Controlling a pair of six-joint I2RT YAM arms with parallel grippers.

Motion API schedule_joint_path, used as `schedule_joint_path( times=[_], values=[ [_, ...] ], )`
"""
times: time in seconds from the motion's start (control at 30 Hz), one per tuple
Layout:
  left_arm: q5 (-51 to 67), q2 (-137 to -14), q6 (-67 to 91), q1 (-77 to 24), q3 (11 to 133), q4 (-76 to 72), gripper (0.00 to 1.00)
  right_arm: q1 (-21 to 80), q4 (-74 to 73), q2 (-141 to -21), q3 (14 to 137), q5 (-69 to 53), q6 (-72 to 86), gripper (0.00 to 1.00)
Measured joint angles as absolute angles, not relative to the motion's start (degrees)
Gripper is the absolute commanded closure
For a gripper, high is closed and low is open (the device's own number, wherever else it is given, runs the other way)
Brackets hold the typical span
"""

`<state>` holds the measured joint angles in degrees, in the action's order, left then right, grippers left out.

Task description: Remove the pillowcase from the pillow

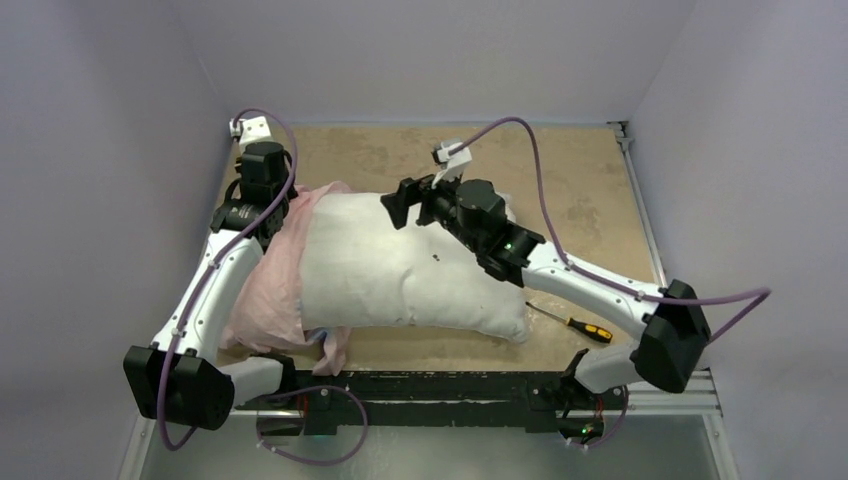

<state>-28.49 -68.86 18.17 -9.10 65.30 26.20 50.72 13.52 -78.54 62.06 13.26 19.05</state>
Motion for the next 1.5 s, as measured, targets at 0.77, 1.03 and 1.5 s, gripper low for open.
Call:
schedule_joint_path(
  times=[0.77, 1.03, 1.5],
  values=[
    [-31.5, -65.8, 18.7, -8.2, 65.3, 25.7, 0.30, 50.7, 8.5, -120.9, 95.3, -7.2, -2.3, 0.01],
    [-30.6, -65.2, 19.1, -7.0, 65.3, 25.6, 0.30, 49.7, 10.5, -126.8, 97.9, -15.0, -5.8, 0.22],
    [-28.1, -65.2, 19.5, -6.4, 65.3, 24.8, 0.30, 49.5, 17.2, -125.6, 91.5, -19.9, -7.1, 1.00]
  ],
)
